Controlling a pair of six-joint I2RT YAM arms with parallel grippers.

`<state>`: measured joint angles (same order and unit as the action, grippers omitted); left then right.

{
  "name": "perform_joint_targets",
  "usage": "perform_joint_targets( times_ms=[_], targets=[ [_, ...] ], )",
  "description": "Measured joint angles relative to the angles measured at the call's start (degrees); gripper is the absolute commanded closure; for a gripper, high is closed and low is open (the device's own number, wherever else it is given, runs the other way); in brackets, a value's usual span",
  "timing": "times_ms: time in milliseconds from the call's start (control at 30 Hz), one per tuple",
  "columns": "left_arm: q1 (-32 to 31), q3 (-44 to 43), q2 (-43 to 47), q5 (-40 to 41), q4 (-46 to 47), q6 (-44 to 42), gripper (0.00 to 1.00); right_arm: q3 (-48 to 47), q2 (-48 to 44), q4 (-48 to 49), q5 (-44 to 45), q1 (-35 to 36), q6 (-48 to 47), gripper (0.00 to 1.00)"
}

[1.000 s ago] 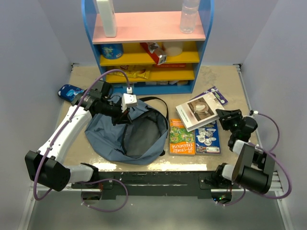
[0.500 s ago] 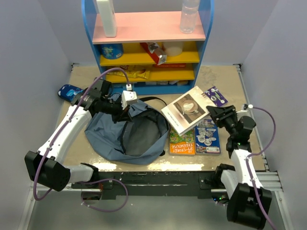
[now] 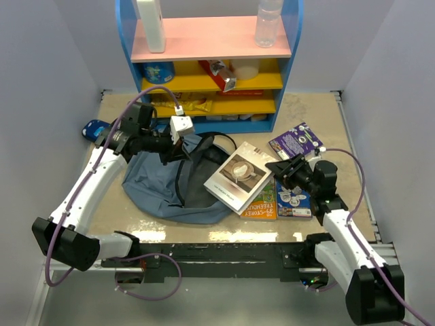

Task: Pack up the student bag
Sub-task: Pick up the book from the center of the board, then place the book in the student bag.

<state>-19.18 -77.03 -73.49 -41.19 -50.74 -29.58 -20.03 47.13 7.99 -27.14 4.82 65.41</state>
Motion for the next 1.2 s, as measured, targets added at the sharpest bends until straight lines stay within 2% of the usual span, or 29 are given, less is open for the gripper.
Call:
perform_joint_targets(
  times_ms=[200, 367, 500, 800, 1200],
  targets=[
    [0.0, -1.3, 0.0, -5.2, -5.6, -3.3, 1.00, -4.1, 8.4, 0.3, 4.7, 7.6, 0.3, 0.74],
    [-0.1, -2.0, 0.0, -8.0, -9.4, -6.1, 1.00, -10.1, 18.8, 3.3, 10.8, 19.7, 1.7, 0.75],
    [-0.1, -1.8, 0.6, -8.7, -9.8, -6.3, 1.00, -13.1, 24.9, 6.9, 15.7, 26.7, 3.7, 0.75],
    [-1.7, 0.8, 2.4, -9.2, -7.0, -6.0, 1.00, -16.4, 32.9, 10.9, 22.4, 35.2, 8.8, 0.76],
    [-2.4, 4.8, 4.2, -9.8, -4.2, -7.7, 1.00, -20.0, 35.5, 8.7, 30.6, 45.1, 11.7, 0.78]
  ],
)
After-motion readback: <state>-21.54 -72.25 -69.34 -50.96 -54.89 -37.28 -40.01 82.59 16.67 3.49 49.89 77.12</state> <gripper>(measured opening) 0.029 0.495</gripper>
